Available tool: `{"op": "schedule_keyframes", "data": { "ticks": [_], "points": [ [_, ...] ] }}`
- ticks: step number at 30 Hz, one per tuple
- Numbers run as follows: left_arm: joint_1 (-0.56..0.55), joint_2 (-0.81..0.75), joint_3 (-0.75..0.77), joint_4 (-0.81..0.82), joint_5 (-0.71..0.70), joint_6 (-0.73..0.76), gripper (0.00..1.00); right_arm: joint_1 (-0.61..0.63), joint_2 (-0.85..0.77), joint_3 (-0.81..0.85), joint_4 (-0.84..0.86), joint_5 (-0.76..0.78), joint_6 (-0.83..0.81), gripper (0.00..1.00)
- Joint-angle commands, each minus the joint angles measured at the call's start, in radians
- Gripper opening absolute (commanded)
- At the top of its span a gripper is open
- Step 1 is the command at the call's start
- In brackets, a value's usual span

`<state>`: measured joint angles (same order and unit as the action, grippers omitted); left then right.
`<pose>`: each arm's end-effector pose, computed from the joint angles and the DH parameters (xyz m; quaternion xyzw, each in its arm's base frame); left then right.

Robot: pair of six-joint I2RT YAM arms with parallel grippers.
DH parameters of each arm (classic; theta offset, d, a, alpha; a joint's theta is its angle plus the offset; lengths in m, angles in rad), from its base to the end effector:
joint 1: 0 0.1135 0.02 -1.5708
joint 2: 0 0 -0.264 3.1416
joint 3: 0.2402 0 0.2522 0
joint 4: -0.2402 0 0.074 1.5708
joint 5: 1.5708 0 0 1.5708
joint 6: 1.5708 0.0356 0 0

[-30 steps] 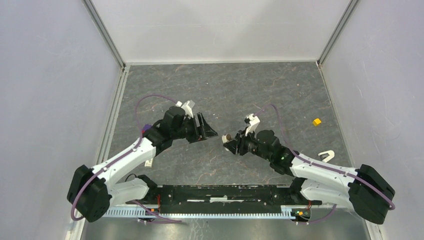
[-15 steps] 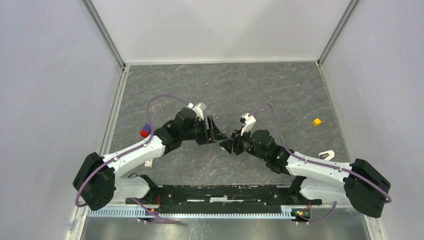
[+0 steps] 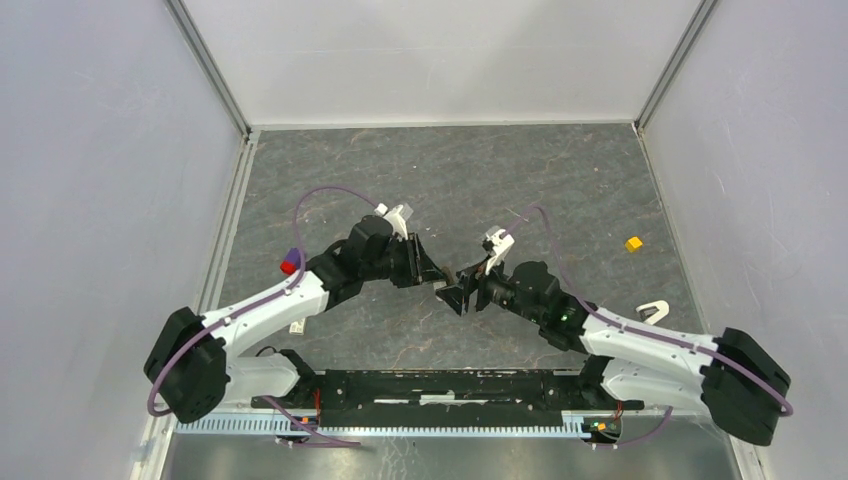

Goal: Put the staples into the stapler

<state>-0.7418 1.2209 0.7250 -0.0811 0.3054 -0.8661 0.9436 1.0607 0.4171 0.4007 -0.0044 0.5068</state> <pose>0.1874 -0.1862 0.2388 0.0184 0.8717 -0.4321 0.2306 0.1345 0.1859 0.2185 -0.1720 0.7686 0.4100 0.4600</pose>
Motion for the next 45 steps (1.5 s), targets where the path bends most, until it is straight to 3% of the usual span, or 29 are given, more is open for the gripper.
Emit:
{"op": "schedule_keyframes", "data": {
  "ticks": [1, 6, 10, 13, 17, 20, 23, 29, 38, 40, 45],
  "points": [
    [0.000, -0.080, 0.071, -0.041, -0.040, 0.144, 0.02, -0.039, -0.125, -0.018, 0.001, -0.057, -0.161, 0.80],
    [-0.001, -0.177, 0.103, -0.072, -0.013, 0.301, 0.02, -0.150, -0.229, -0.070, 0.016, -0.296, -0.224, 0.87],
    [-0.001, -0.243, 0.117, -0.088, 0.070, 0.473, 0.02, -0.222, -0.259, -0.132, 0.210, -0.584, -0.128, 0.84],
    [-0.001, -0.279, 0.112, -0.091, 0.153, 0.554, 0.02, -0.223, -0.241, -0.165, 0.356, -0.698, -0.040, 0.76],
    [-0.001, -0.294, 0.089, -0.060, 0.299, 0.592, 0.02, -0.229, -0.192, -0.178, 0.479, -0.759, 0.019, 0.53],
    [-0.001, -0.294, 0.059, -0.013, 0.376, 0.593, 0.02, -0.237, -0.143, -0.190, 0.636, -0.820, 0.125, 0.50],
    [-0.001, -0.302, 0.038, 0.020, 0.466, 0.608, 0.02, -0.237, -0.096, -0.195, 0.789, -0.853, 0.218, 0.57],
    [-0.002, -0.316, -0.010, 0.141, 0.508, 0.579, 0.02, -0.237, -0.011, -0.138, 0.853, -0.913, 0.272, 0.59],
    [-0.002, -0.308, -0.026, 0.221, 0.541, 0.557, 0.02, -0.185, 0.075, -0.094, 0.859, -0.922, 0.289, 0.65],
    [-0.002, -0.310, -0.025, 0.233, 0.544, 0.547, 0.02, -0.181, 0.083, -0.095, 0.845, -0.891, 0.275, 0.70],
    [-0.002, -0.312, -0.034, 0.229, 0.530, 0.538, 0.02, -0.182, 0.066, -0.088, 0.695, -0.802, 0.171, 0.73]
  ]
}}
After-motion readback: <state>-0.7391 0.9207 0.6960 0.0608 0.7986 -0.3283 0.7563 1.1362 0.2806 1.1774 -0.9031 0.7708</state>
